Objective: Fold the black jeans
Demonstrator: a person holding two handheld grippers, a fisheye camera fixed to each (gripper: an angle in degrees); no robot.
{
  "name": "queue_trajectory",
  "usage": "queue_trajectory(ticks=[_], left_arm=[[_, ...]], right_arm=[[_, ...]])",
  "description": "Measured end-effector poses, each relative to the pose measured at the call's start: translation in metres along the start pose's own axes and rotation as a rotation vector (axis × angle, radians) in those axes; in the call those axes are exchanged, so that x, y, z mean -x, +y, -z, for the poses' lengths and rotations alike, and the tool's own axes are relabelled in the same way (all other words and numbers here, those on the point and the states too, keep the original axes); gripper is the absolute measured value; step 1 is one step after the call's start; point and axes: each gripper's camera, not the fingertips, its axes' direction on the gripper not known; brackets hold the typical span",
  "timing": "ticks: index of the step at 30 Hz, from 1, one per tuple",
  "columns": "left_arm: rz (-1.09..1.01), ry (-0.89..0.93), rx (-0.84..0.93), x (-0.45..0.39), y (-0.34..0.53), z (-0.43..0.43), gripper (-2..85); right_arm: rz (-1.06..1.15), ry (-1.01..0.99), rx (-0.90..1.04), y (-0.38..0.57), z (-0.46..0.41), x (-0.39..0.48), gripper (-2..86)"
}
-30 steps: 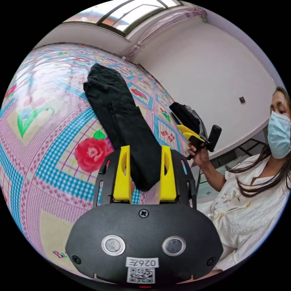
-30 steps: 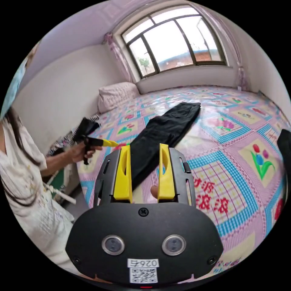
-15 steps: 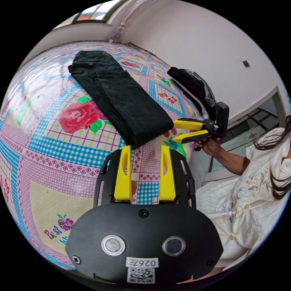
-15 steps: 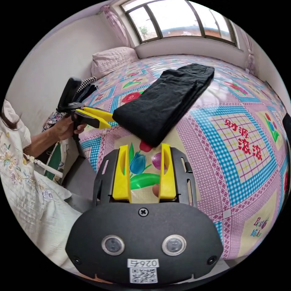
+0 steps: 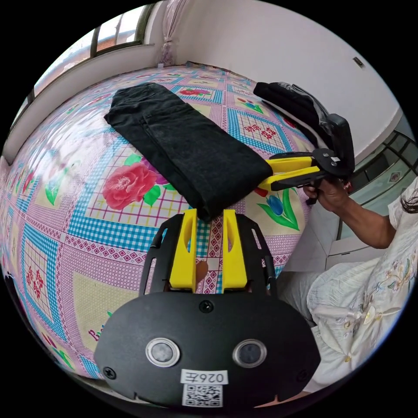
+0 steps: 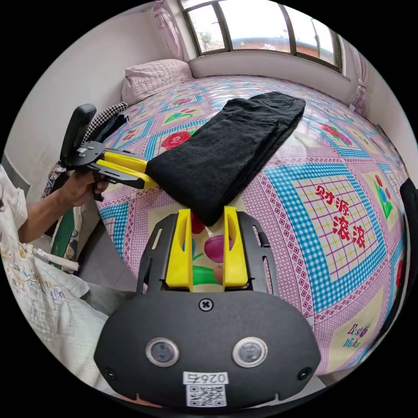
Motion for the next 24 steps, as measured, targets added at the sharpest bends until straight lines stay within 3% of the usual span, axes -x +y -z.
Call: queue_trajectory(ticks=[12, 18, 20, 24], left_arm=[[0.015, 0.253, -0.049, 0.019, 0.020, 0.067, 4.3], [0.041, 0.531, -0.038, 0.018, 0.068, 0.107, 3.1], [0.083, 0.690, -0.062, 0.019, 0.088, 0.124, 2.6], [0.073, 0.840, -0.140, 0.021, 0.098, 0.160, 1.9]], right_arm=[[-0.056, -0.255, -0.058, 0.033, 0.048, -0.050, 0.7], [-0.036, -0.432, -0.009, 0.093, 0.090, -0.037, 0.8], [-0.061, -0.507, -0.001, 0.112, 0.106, -0.035, 0.8], [-0.063, -0.615, -0.041, 0.131, 0.157, -0.031, 0.8]])
